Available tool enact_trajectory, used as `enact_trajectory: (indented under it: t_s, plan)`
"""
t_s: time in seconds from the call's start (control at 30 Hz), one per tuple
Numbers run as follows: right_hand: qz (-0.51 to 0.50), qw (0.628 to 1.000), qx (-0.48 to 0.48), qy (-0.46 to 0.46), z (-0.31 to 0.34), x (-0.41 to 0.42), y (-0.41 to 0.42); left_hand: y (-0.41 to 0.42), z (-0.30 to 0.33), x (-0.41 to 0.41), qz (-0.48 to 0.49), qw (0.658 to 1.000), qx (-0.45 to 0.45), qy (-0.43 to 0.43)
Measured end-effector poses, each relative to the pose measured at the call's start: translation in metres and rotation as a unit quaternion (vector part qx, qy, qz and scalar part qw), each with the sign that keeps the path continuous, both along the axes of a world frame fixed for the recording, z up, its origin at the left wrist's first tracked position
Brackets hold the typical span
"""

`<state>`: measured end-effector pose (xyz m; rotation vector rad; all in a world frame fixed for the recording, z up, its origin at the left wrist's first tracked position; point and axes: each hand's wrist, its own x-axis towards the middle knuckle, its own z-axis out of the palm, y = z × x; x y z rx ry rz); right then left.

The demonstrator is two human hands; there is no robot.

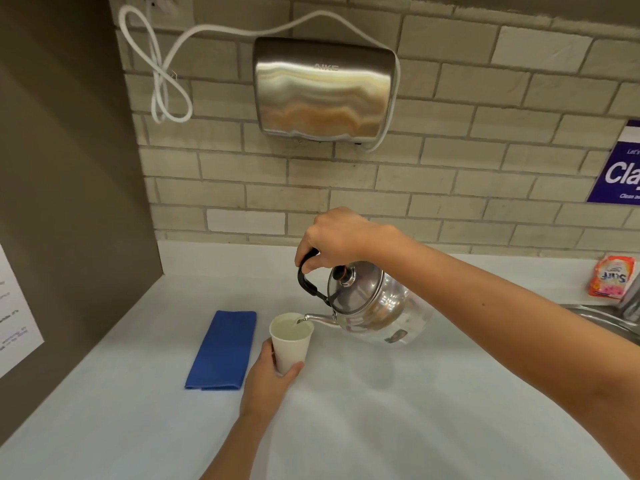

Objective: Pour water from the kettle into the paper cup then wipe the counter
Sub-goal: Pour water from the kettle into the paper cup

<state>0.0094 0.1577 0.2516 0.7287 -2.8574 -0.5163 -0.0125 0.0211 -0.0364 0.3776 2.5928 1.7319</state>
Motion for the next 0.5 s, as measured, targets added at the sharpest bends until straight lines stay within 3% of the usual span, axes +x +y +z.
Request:
enact_trajectory:
  t_s: [0.33, 0.5]
  plan:
    - [0.010, 1.000, -0.009, 0.007, -0.005, 0.000, 0.011, 0.000, 0.001, 0.001, 0.000, 1.000, 0.005, 0.005]
    - [-0.033, 0.995, -0.093, 0.000, -0.002, -0.005, 0.030, -0.001, 0.001, 0.002, -0.003, 1.000, 0.003, 0.008]
